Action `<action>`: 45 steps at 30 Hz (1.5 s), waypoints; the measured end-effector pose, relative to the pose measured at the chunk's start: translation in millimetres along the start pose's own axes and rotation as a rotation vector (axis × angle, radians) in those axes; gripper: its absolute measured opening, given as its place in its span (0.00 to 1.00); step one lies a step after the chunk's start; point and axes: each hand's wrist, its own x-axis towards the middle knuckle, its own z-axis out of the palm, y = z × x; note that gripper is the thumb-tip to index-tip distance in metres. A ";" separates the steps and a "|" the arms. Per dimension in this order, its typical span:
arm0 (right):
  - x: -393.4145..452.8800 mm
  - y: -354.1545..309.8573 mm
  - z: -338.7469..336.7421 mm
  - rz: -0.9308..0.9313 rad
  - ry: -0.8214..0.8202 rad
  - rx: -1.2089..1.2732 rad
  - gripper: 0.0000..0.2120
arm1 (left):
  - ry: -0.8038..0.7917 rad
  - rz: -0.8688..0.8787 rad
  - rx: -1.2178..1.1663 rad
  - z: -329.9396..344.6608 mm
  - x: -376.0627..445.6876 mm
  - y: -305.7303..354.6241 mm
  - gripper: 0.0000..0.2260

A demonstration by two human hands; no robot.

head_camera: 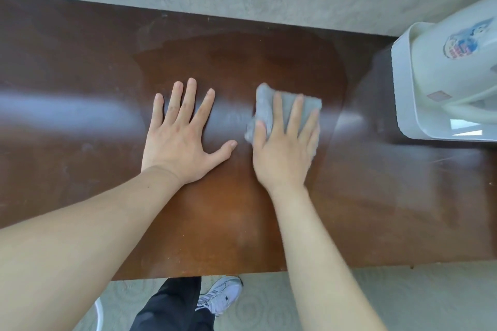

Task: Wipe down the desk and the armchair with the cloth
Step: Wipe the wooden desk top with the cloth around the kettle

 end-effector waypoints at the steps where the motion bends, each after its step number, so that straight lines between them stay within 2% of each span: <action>1: 25.4 -4.0 -5.4 0.004 -0.022 0.016 0.28 | 0.005 -0.001 -0.001 -0.5 0.7 0.4 0.43; 3: 56.7 -9.0 -12.3 0.006 -0.050 0.046 0.29 | 0.011 -0.003 -0.007 -1.3 1.1 0.9 0.43; 6: 50.0 -5.0 -6.9 -0.009 -0.005 0.068 0.29 | 0.022 0.000 -0.019 0.7 0.7 2.1 0.43; 12: -89.9 3.1 29.1 0.065 0.123 0.087 0.28 | 0.019 -0.008 -0.025 0.2 -2.7 -0.5 0.42; 15: -164.9 9.7 46.4 0.051 0.072 0.082 0.29 | 0.025 -0.002 -0.024 0.0 -2.9 0.0 0.43; 18: -188.5 14.2 51.7 0.021 0.037 0.048 0.28 | 0.031 -0.014 -0.024 -0.5 -4.7 2.0 0.42; 22: -153.4 9.8 42.4 -0.028 0.051 0.004 0.29 | 0.028 -0.006 -0.019 -1.7 -3.6 2.4 0.42; 30: 40.5 -2.8 -0.7 0.038 0.042 0.081 0.29 | 0.028 -0.012 -0.061 -1.6 -4.6 1.5 0.42; 33: 60.6 -0.7 -2.5 0.007 0.062 0.056 0.28 | 0.036 0.000 -0.069 0.4 -4.1 0.8 0.40; 38: -33.4 17.7 16.9 0.048 0.167 0.047 0.28 | -0.016 -0.006 -0.085 -3.2 -6.8 -0.2 0.39; 41: -121.5 31.6 29.8 0.097 0.071 0.074 0.29 | -0.062 0.007 -0.126 -12.1 -7.3 -0.5 0.38; 45: -173.7 52.2 28.3 0.114 -0.057 0.036 0.28 | -0.004 -0.060 -0.474 -24.5 -16.5 -6.3 0.34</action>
